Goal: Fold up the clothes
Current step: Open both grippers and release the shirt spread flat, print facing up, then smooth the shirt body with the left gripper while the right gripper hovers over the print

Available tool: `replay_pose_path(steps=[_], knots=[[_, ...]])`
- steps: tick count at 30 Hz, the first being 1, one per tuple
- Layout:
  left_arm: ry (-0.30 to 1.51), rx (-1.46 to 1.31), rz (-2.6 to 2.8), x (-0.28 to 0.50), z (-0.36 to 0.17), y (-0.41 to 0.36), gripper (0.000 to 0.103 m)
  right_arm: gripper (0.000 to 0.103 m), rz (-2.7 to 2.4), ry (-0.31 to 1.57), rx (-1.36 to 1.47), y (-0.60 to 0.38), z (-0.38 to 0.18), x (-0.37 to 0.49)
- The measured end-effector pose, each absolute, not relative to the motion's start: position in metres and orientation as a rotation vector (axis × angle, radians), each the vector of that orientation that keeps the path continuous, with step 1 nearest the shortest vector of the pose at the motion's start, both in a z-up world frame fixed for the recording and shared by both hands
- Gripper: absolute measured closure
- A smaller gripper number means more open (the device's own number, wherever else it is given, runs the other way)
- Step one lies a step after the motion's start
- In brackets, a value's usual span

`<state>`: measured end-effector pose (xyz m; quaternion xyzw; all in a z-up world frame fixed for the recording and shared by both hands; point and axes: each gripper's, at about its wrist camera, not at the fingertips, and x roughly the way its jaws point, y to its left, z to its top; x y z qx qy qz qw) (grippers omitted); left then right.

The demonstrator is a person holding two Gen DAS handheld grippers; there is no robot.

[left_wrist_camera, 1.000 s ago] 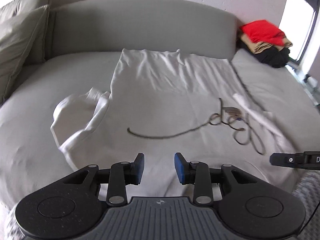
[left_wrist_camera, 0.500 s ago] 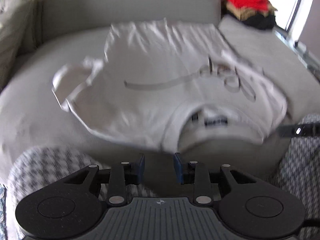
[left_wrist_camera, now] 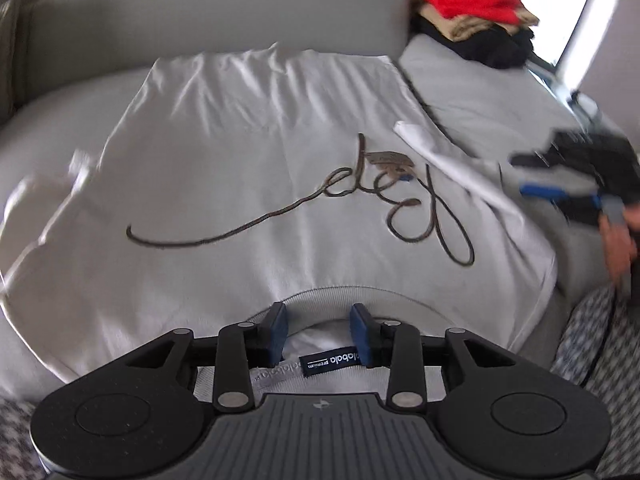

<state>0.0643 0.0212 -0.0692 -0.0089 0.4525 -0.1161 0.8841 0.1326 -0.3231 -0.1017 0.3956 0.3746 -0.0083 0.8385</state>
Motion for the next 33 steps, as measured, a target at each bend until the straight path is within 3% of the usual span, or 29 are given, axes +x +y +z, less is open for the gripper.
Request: replay_pose_path(steps=[2,5,8,9,11,16,19,25,28,31,32,33], knots=[[0.948,-0.037,-0.238,0.065,-0.070,0.024,0.067,0.069,-0.013,0.809,0.836,-0.325,-0.111,0.145],[0.956,-0.082,-0.234,0.067,-0.072,0.029,0.065,0.080,-0.010,0.840,0.842,-0.327,-0.126,0.161],[0.948,-0.078,-0.230,0.066,-0.073,0.028,0.065,0.080,0.031,0.843,0.828,-0.323,-0.132,0.167],[0.945,-0.077,-0.227,0.065,-0.072,0.027,0.065,0.083,0.042,0.849,0.805,-0.322,-0.130,0.170],[0.939,-0.075,-0.224,0.063,-0.072,0.027,0.065,0.099,0.013,0.838,0.765,-0.318,-0.127,0.167],[0.909,-0.071,-0.262,0.059,-0.073,0.032,0.065,0.101,-0.009,0.654,0.682,-0.310,-0.088,0.127],[0.897,-0.082,-0.267,0.057,-0.074,0.034,0.065,0.101,-0.184,0.543,0.470,-0.296,-0.053,0.085],[0.883,-0.059,-0.261,0.055,-0.074,0.032,0.065,0.101,-0.509,0.667,0.448,-0.309,-0.059,0.070],[0.869,-0.063,-0.244,0.051,-0.070,0.037,0.065,0.099,-0.551,0.725,0.299,-0.286,-0.056,0.087],[0.830,-0.078,-0.201,0.041,-0.060,0.050,0.066,0.077,-0.536,0.693,0.281,-0.277,-0.044,0.088],[0.812,-0.087,-0.188,0.037,-0.056,0.057,0.066,0.066,-0.530,0.654,0.285,-0.274,-0.036,0.080],[0.796,-0.092,-0.178,0.034,-0.052,0.063,0.066,0.063,-0.504,0.622,0.293,-0.272,-0.030,0.076]])
